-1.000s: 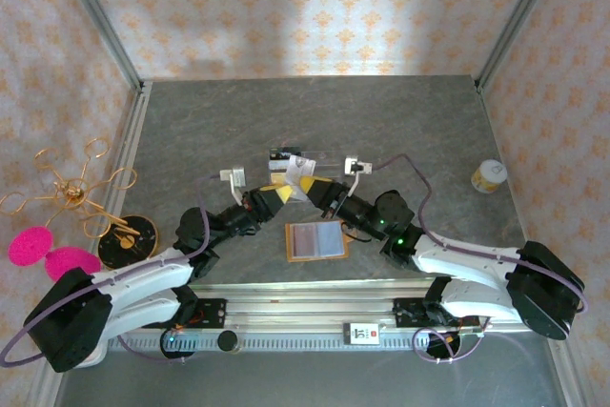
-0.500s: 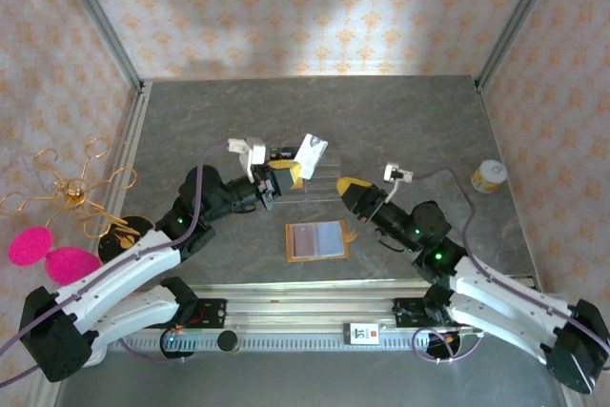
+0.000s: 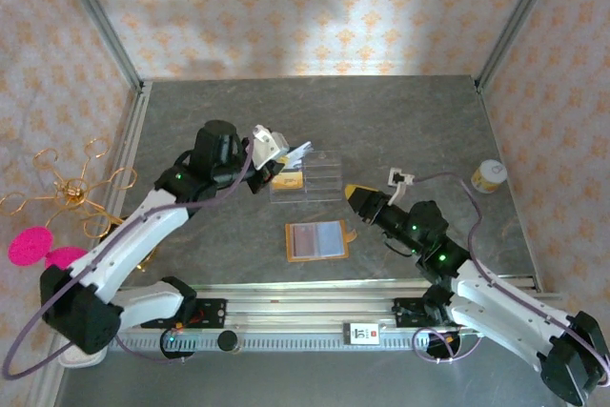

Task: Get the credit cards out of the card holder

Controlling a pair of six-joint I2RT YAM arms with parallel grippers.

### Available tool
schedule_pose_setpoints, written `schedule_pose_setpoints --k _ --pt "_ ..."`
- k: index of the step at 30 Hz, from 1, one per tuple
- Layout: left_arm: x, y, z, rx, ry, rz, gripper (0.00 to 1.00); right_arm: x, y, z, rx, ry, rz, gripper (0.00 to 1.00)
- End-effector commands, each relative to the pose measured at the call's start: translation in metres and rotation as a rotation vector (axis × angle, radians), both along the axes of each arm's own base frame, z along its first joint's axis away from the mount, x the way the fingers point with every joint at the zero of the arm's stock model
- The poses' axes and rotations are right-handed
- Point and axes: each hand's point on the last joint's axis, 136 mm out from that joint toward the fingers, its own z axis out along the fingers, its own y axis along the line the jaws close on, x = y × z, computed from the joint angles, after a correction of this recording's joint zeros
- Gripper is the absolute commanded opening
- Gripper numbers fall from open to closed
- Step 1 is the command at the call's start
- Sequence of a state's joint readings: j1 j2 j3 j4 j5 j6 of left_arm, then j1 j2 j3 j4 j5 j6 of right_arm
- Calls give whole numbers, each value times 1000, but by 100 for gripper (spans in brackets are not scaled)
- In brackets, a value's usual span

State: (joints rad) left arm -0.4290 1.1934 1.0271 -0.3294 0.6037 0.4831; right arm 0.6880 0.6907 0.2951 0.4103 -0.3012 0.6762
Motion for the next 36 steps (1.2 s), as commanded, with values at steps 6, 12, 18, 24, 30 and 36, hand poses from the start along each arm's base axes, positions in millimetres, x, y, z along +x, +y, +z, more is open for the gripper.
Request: schedule_pose_setpoints --k 6,12,18,24,30,36 --pt "-9 2 -34 137 41 -189 0 25 -4 -8 10 63 -9 31" --pt "9 7 -54 207 66 -188 0 43 -8 -18 18 117 -17 31" --pt "29 13 -76 294 84 -171 0 60 -9 -13 8 127 -24 30" --pt "46 16 -78 312 14 -127 0 72 -5 -4 -3 117 -18 30" --pt "53 22 -86 334 10 -116 0 80 -4 -2 -9 119 -24 30" --pt "56 27 -96 371 22 -108 0 84 -1 1 -11 119 -18 30"
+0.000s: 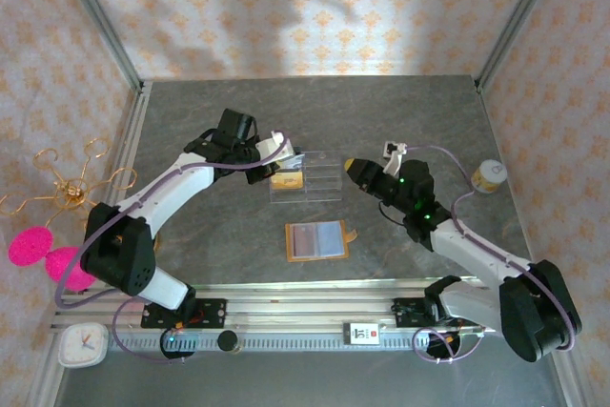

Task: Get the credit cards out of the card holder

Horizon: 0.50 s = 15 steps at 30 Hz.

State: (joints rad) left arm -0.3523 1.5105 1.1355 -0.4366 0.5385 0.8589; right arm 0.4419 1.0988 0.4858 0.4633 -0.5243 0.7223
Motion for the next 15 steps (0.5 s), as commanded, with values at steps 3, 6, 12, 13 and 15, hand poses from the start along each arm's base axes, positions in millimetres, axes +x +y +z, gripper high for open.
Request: schedule_pose_setpoints --k 3,6,12,13,15 --pt "5 4 -5 25 -23 -11 0 8 3 25 10 -72 9 30" --pt "3 3 -9 29 -6 -19 0 8 2 25 11 -72 7 30" --pt "5 4 -13 42 6 -19 0 9 2 26 10 -73 9 30" --pt "7 4 -12 42 5 -16 0 9 2 26 9 -72 8 30" --pt "7 5 -16 57 13 -14 0 9 2 27 11 -73 7 30"
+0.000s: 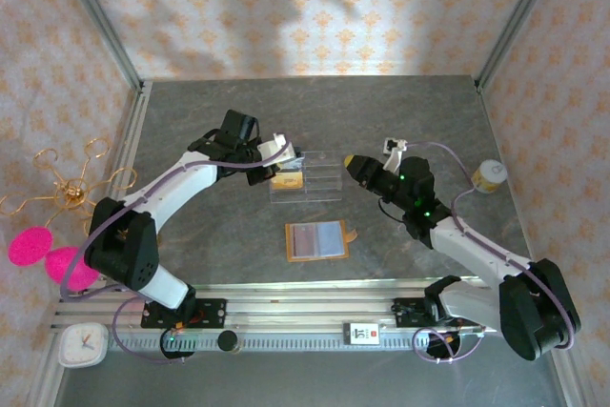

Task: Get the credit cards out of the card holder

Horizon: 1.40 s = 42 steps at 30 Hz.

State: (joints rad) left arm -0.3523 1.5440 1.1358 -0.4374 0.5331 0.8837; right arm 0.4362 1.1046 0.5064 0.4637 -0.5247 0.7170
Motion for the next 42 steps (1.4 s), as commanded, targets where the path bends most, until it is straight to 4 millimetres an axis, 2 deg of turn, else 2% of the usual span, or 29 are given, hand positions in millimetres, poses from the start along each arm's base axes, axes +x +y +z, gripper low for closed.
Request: schedule_pose_setpoints --k 1,13,31,40,42 --pt "7 5 -4 36 -2 2 0 5 2 18 7 -53 11 30" --pt "18 9 -8 62 -13 41 0 6 5 19 14 -50 23 30" --pt "28 9 1 45 -35 84 0 4 8 15 25 -37 45 30" --pt "33 7 -5 44 -17 100 0 2 9 15 35 -34 51 30" --pt "35 7 -3 38 -25 115 3 2 9 16 37 -36 54 30"
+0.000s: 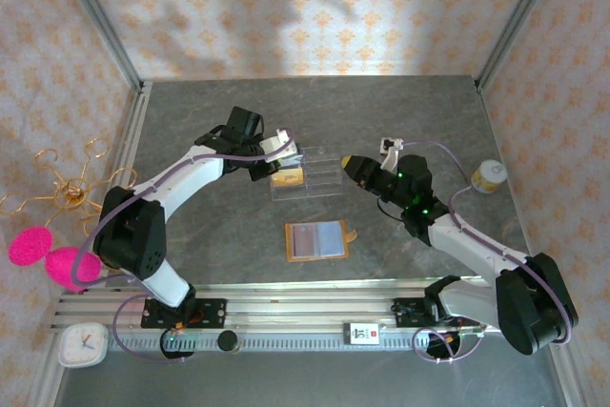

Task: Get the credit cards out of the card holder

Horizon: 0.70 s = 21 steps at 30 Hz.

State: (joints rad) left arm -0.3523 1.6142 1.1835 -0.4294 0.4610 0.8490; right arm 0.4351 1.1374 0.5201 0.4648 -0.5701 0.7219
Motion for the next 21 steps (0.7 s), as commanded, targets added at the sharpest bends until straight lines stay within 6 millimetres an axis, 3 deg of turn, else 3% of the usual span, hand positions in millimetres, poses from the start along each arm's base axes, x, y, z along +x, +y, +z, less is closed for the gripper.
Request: schedule_pose_setpoints --k 1,5,12,15,21 --pt "16 2 9 -9 -40 50 6 2 2 20 31 -60 13 30" --pt "18 4 10 -9 -49 73 17 1 3 21 33 -64 16 30" --pt "26 7 24 -29 -105 125 23 0 2 21 36 -63 19 32" --pt "29 5 45 -80 -148 147 25 -1 3 20 25 -63 31 36" --pt "35 2 114 -283 -276 256 32 -1 16 6 -47 -40 73 44"
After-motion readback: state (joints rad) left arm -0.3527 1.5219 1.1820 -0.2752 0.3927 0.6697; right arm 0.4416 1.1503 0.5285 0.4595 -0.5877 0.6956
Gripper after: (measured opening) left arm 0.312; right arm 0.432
